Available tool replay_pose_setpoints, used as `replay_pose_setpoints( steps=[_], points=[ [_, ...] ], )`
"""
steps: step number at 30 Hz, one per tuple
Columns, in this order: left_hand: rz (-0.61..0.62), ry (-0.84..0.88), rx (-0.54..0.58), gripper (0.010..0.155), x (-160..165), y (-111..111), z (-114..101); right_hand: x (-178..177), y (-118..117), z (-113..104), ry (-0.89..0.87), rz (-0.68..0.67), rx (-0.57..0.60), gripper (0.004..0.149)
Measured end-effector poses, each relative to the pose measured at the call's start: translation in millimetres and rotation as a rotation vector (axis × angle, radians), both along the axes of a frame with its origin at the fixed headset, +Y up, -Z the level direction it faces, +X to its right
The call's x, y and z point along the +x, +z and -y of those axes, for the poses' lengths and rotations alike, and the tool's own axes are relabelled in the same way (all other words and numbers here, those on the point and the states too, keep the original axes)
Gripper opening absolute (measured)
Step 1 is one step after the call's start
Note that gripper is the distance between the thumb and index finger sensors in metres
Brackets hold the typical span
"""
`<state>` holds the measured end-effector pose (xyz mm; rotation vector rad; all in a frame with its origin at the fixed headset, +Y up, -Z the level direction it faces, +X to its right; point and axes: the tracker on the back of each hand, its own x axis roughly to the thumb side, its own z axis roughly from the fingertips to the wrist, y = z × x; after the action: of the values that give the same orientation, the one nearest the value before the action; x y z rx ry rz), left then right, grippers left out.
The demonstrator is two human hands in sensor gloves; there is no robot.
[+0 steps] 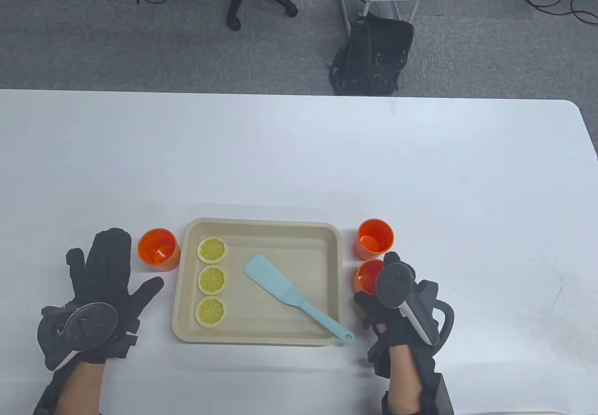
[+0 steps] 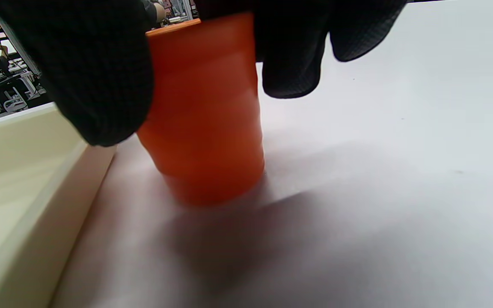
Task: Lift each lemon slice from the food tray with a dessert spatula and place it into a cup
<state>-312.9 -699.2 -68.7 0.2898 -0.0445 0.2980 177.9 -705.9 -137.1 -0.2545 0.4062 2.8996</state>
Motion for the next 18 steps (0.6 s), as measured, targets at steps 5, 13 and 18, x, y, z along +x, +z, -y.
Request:
replay_pose_setpoints(
  steps=[5,13,18],
  points=[
    [0.005,-0.01,-0.015,0.101,1,-1,1,-2,3,-4,0.016,-0.003,-0.02,0.105],
    [0.015,-0.062,-0.069,0.102,14,-8,3,-15,30,-49,0.031,-0.021,0.266,0.105],
    [-0.003,-0.064,-0.176,0.102,16,-17,13,-38,40,-56,-0.08,-0.155,0.387,0.103]
  ],
)
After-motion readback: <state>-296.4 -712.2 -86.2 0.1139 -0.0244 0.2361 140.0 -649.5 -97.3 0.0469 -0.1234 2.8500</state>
